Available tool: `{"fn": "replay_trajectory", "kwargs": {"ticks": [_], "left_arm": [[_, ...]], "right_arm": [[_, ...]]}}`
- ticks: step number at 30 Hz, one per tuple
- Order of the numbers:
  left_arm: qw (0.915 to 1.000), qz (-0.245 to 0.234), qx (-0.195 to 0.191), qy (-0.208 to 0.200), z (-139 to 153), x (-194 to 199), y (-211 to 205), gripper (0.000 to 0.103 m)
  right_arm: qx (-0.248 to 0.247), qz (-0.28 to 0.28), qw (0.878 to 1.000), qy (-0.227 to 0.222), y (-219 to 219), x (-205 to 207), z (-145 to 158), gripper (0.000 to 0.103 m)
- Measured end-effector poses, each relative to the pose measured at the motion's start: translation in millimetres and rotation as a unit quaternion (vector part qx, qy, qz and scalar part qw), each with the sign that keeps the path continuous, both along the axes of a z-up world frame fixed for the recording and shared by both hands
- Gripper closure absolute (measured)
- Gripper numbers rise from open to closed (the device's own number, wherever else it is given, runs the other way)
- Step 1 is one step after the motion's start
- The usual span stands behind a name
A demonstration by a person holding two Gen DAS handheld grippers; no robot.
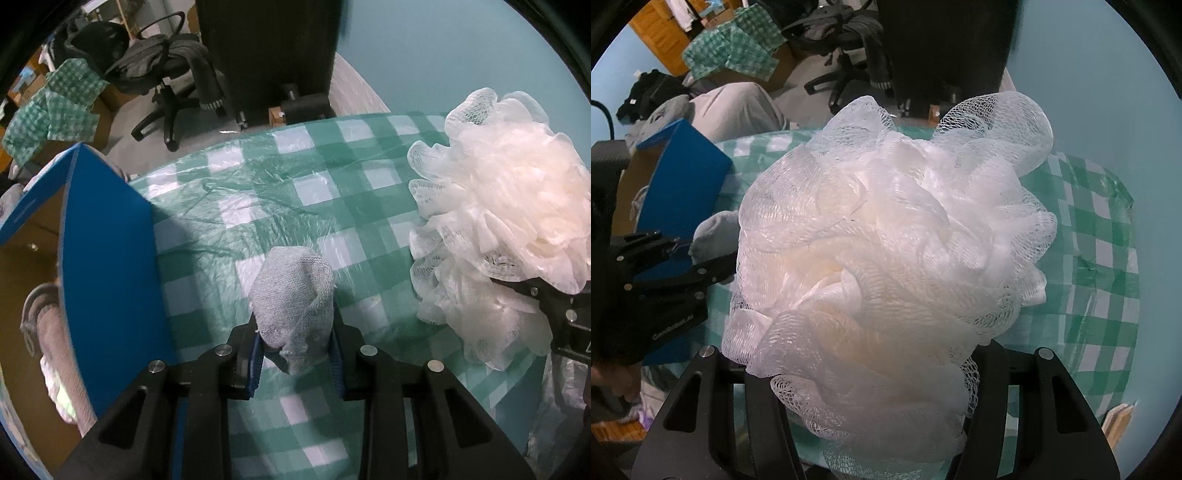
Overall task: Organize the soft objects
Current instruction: 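Lift the grey sock with the left tool while the right tool lifts the puff, then carry the grey sock and white puff over the box with both tools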
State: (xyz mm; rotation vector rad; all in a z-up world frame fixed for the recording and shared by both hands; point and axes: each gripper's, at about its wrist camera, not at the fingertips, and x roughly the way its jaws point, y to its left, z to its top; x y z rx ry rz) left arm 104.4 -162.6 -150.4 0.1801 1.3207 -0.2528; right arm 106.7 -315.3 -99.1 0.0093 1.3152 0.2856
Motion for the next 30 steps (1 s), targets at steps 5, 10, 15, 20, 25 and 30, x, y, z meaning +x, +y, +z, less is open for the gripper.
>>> {"fn": "replay_trajectory", "kwargs": {"ticks": [5,10,15,20,25,30], "left_arm": [[0.9998,0.005,-0.006,-0.019,21,-11,8,0.073],[0.9992,0.016,-0.016,-0.033,42,-17,18,0.073],[0.9982,0.031,-0.028,-0.042,59,-24,29,0.073],[0.9967,0.044,-0.042,-0.054,77,-31,39,0.073],[0.9952,0.052,-0.048,-0.068,91,-38,49,0.073],[0.9939,0.062,-0.05,-0.076,101,-47,63,0.073]], "right_arm": [[0.0,0.009,1.0,-0.011,4,-7,15,0.047],[0.002,0.016,1.0,-0.02,5,-16,30,0.047],[0.003,0.018,0.999,-0.028,6,-22,43,0.047],[0.006,0.019,0.999,-0.034,9,-25,53,0.047],[0.011,0.023,0.999,-0.04,13,-29,63,0.047],[0.017,0.029,0.998,-0.049,16,-34,73,0.047]]}}
